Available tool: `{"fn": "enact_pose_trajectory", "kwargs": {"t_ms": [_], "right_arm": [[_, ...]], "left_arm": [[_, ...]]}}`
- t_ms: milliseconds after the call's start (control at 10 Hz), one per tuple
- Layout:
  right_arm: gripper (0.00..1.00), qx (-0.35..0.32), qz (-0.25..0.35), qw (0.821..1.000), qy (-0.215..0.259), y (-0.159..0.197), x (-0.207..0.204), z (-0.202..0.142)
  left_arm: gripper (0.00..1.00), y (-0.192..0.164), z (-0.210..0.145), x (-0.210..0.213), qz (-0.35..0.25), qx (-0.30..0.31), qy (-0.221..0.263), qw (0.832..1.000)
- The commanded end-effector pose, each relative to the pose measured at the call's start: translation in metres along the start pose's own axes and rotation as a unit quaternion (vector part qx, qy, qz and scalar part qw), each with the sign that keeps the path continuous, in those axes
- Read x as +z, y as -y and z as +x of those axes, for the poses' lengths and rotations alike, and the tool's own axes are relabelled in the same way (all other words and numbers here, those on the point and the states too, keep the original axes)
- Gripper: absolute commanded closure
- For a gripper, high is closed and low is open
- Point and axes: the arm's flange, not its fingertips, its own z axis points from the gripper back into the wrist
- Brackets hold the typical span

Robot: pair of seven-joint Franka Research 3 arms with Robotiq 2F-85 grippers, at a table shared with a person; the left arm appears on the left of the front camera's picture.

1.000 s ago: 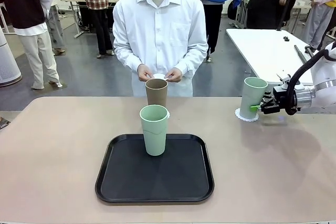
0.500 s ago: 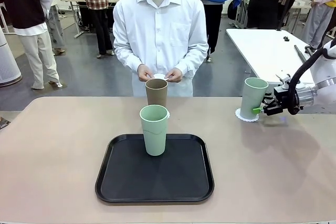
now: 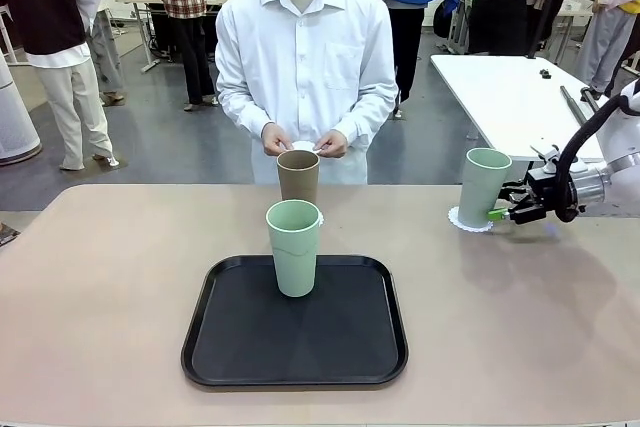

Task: Place coasters on the table and set cups on them.
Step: Take one Reusable plastic cup from the Flat Tray and place it on a coaster set by the human.

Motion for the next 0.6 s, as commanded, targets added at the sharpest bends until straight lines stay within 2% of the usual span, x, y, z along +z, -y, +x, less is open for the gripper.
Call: {"fn": "enact_pose_trajectory", "kwargs": {"t_ms": [0, 300, 500], "right_arm": [[0.00, -0.011, 0.005, 1.000, -0.020, 0.008, 0.008, 0.002], [0.00, -0.030, -0.022, 0.998, -0.045, -0.006, 0.036, 0.015], [0.00, -0.066, -0.093, 0.987, -0.110, -0.027, 0.068, 0.040]], "left_arm": [[0.00, 0.002, 0.000, 0.001, -0.004, -0.006, 0.002, 1.000], [0.00, 0.002, 0.000, 0.001, -0.004, -0.006, 0.002, 1.000], [0.00, 0.002, 0.000, 0.001, -0.004, -0.006, 0.002, 1.000]]}}
